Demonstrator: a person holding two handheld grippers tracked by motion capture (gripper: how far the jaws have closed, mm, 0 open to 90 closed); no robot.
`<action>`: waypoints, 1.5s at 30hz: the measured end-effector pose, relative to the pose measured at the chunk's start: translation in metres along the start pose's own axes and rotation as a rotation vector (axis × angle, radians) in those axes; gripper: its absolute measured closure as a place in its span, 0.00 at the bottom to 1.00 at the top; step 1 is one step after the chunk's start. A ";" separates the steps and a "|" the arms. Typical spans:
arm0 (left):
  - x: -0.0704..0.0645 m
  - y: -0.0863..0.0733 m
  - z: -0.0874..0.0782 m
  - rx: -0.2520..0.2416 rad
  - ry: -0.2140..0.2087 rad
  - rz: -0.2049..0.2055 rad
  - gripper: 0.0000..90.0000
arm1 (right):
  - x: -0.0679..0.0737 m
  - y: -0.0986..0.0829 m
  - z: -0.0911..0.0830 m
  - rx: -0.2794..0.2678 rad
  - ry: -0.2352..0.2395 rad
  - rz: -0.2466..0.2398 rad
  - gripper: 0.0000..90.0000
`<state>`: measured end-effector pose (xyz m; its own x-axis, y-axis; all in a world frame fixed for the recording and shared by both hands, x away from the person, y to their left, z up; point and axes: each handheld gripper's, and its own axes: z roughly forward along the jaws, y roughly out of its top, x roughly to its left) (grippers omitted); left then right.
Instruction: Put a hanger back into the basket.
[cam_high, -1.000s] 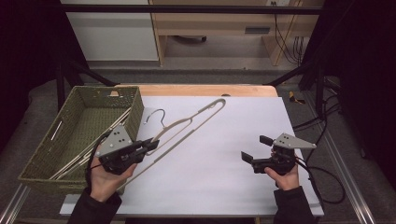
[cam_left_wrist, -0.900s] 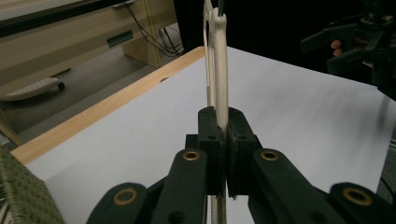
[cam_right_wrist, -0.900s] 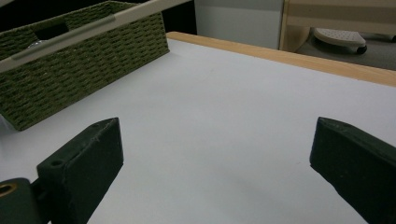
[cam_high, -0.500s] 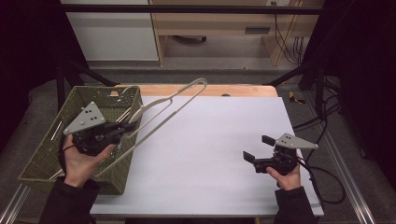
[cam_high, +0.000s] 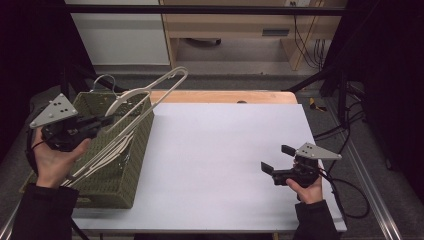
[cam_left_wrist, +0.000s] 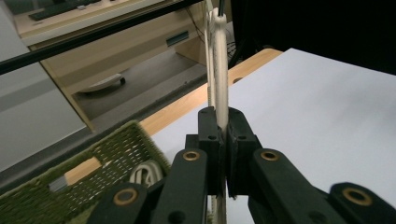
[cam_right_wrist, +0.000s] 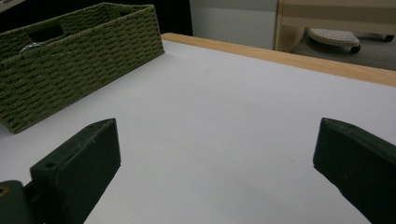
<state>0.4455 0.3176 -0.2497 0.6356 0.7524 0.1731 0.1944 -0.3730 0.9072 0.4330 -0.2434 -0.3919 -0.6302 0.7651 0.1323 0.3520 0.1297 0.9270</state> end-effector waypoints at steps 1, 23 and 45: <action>0.003 -0.002 -0.001 0.007 0.004 -0.001 0.96 | 0.000 0.000 0.000 0.001 0.002 -0.003 0.02; 0.070 -0.057 -0.017 0.123 0.125 -0.020 0.96 | 0.000 -0.001 0.003 0.007 0.003 0.011 0.01; 0.082 -0.101 -0.008 0.249 0.141 0.003 0.96 | 0.000 -0.002 0.004 0.014 0.012 0.006 0.01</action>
<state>0.4720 0.4216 -0.3240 0.5296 0.8125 0.2435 0.3810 -0.4844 0.7875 0.4350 -0.2410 -0.3951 -0.6364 0.7583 0.1417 0.3651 0.1342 0.9212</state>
